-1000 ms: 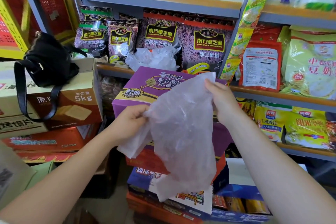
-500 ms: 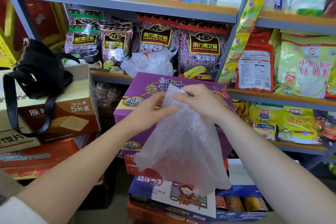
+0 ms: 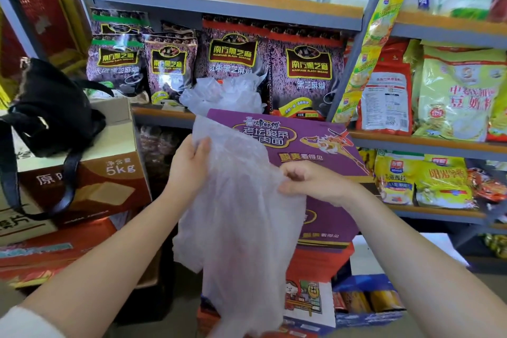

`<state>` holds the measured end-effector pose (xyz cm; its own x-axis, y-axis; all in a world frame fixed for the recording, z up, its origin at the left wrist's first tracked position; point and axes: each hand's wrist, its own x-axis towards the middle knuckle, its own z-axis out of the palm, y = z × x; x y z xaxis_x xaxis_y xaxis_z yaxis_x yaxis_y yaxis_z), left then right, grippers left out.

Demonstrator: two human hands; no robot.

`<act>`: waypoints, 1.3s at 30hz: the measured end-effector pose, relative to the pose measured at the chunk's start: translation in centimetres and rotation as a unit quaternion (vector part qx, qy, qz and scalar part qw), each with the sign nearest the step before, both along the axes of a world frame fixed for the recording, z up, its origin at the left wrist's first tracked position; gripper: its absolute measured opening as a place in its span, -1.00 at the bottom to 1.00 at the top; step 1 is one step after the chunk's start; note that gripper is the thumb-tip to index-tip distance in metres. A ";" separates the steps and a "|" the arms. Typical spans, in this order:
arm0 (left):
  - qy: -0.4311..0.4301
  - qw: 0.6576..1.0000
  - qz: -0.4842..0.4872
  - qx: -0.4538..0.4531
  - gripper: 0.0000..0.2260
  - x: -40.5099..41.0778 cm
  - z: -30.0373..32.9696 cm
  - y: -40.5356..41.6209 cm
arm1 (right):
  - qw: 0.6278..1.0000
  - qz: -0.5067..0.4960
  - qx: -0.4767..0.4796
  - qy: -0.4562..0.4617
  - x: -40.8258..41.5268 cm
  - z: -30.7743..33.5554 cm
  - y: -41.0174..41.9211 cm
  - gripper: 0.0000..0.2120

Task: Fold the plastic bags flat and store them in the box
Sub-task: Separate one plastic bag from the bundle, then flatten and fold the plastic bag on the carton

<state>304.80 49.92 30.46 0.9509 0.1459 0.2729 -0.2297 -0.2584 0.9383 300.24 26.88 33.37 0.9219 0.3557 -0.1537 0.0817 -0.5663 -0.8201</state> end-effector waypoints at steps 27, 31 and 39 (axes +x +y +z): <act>-0.090 0.988 -0.084 0.092 -0.75 1.6 3.8 -5.5 | 0.970 -0.093 0.211 -0.074 -0.2 2.3 -2.9 -0.68; -0.015 0.989 -0.139 0.035 -0.79 2.0 3.7 -4.9 | 0.985 -0.062 0.140 -0.085 0.2 2.8 -3.2 -0.79; -0.050 0.973 -0.189 0.124 -0.77 3.3 7.0 -6.3 | 0.981 -0.062 -0.003 -0.186 2.6 4.6 -2.6 -0.90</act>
